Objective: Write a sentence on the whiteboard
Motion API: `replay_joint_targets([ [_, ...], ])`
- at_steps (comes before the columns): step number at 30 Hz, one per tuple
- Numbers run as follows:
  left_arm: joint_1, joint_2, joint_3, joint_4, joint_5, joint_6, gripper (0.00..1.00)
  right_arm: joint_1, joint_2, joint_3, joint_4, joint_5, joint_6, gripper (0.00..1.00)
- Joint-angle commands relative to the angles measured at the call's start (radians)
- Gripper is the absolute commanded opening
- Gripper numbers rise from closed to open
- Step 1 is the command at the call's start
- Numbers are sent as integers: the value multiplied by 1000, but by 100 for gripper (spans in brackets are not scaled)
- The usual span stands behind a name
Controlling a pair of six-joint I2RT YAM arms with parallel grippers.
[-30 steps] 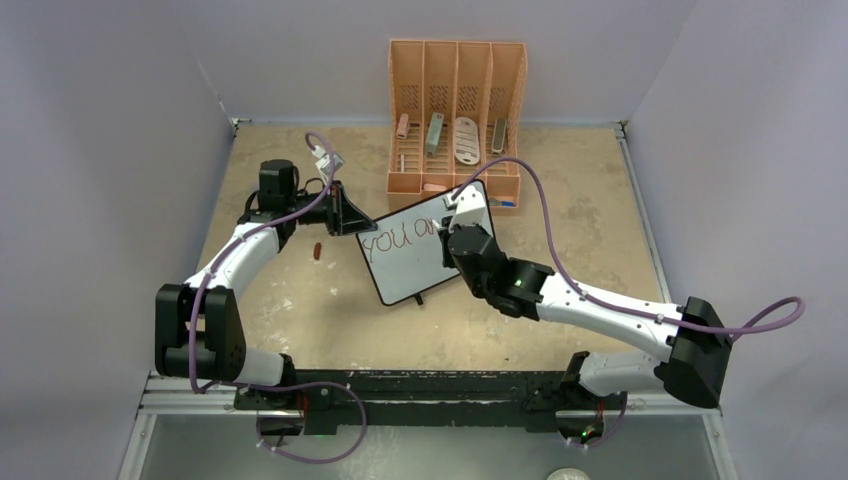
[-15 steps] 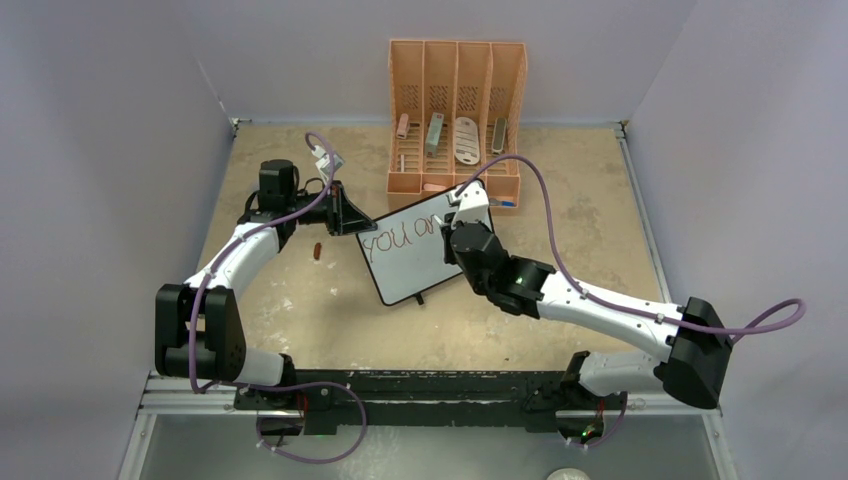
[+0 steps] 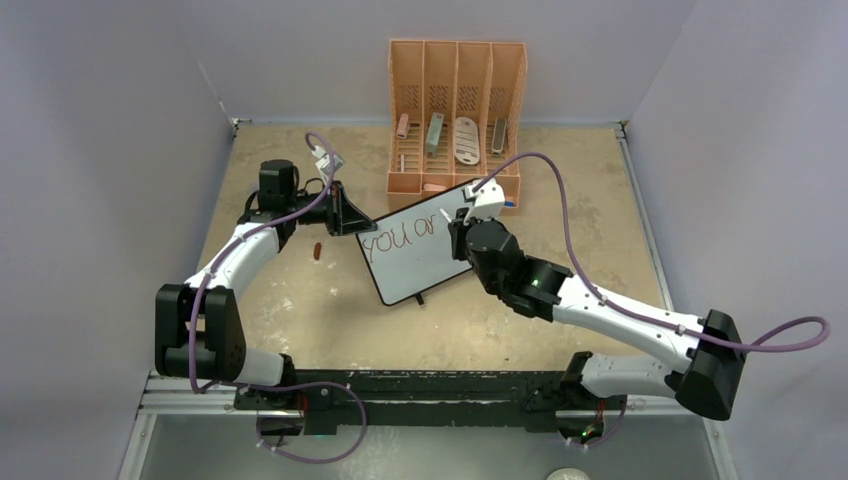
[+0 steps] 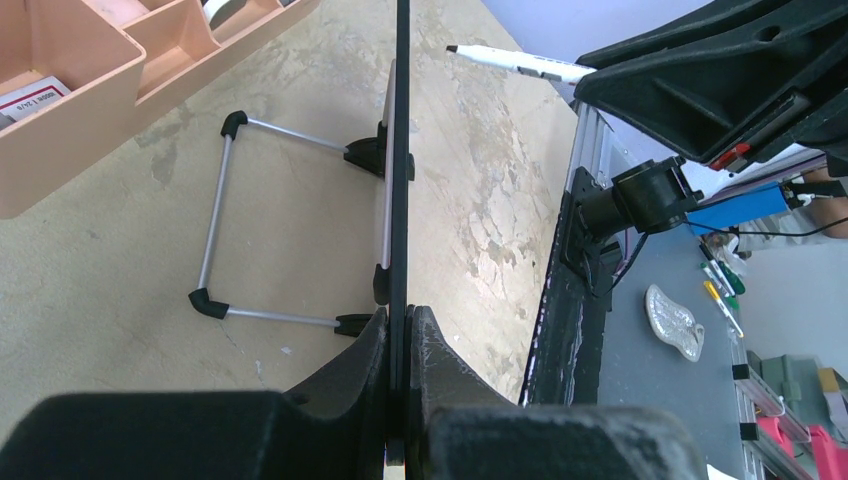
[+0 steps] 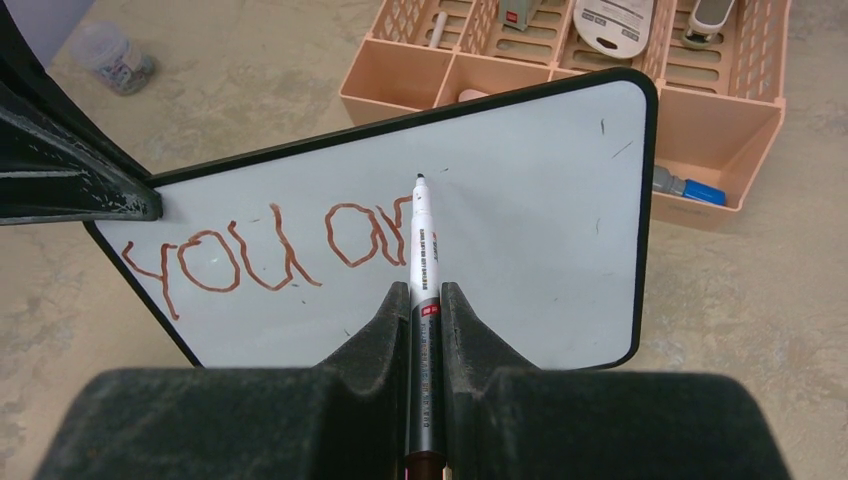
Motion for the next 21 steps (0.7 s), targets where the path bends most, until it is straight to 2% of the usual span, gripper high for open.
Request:
replay_joint_targets([
  [1, -7, -9, 32, 4, 20, 24, 0, -18, -37, -27, 5, -20, 20, 0],
  [21, -7, -9, 31, 3, 19, 26, 0, -22, -2, -35, 25, -83, 17, 0],
])
